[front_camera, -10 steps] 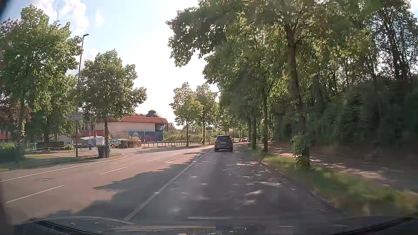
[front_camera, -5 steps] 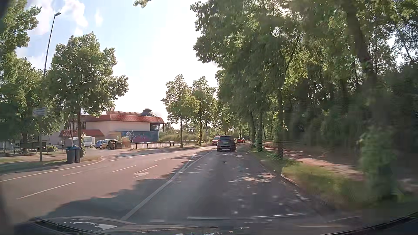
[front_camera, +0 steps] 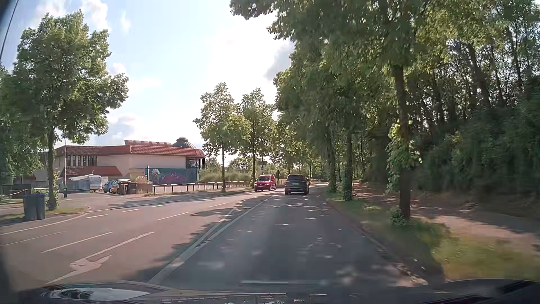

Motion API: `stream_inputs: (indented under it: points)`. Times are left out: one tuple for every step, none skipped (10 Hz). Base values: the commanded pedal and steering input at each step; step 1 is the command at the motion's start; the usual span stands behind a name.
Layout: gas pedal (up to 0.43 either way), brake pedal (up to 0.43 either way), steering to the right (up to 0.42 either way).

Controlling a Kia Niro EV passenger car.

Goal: Follow the waypoints while adhering to traffic rules and regulations

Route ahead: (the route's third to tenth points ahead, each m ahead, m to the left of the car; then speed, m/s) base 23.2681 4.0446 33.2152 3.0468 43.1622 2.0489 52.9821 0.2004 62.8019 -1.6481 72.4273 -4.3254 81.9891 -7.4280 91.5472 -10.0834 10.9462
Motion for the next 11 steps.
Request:
stream_inputs:
  points:
    - [0.177, 0.012, 0.009]
    - [0.177, 0.012, 0.01]
    - [0.169, 0.012, 0.01]
    - [0.169, 0.012, 0.009]
    - [0.138, 0.012, 0.01]
    - [0.138, 0.012, 0.01]
    - [0.138, 0.012, 0.01]
    - [0.138, 0.012, 0.011]
    - [0.138, 0.012, 0.01]
    - [0.138, 0.012, 0.01]
    - [0.138, 0.012, 0.01]
